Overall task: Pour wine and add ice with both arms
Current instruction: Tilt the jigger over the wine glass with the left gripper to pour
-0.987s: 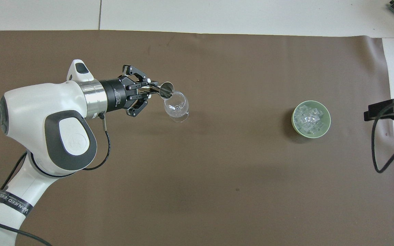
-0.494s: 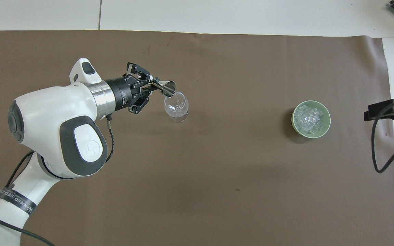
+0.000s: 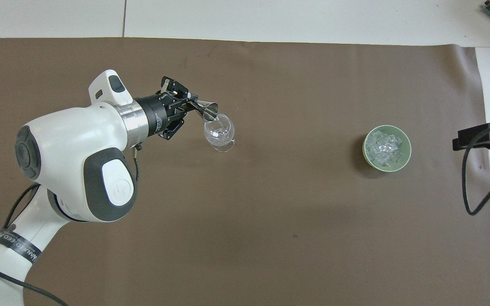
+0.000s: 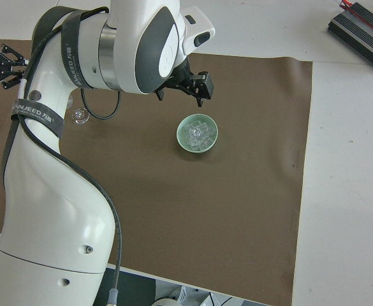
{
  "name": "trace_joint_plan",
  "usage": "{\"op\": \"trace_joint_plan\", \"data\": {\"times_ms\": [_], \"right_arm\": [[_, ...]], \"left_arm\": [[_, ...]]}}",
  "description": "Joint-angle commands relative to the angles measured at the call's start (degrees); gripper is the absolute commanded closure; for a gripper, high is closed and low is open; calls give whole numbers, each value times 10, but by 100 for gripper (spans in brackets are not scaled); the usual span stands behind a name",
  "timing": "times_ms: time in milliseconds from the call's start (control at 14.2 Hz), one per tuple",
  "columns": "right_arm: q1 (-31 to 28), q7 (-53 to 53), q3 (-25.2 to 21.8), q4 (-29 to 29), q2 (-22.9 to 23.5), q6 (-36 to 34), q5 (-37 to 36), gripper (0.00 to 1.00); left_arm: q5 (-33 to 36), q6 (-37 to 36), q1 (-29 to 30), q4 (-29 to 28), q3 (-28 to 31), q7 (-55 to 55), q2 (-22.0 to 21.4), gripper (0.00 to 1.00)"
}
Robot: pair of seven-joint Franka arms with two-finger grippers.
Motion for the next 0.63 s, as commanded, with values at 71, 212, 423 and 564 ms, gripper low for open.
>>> {"op": "trace_joint_plan", "data": {"times_ms": [71,212,423,564], "right_arm": [[-8,-14,4,1,-5,-7,2,0],[-7,-14,4,1,-5,-7,2,0],[-8,-14,4,1,-5,-7,2,0],[-8,-14,4,1,-5,-7,2,0]], "left_arm": [[48,21,-9,-9,3,-10,-5,100],[83,28,-9,-10,3,-10,-5,100],[116,35,-8,-12,3,-10,-5,100],[143,37,-9,-12,3,-10,-5,100]]}}
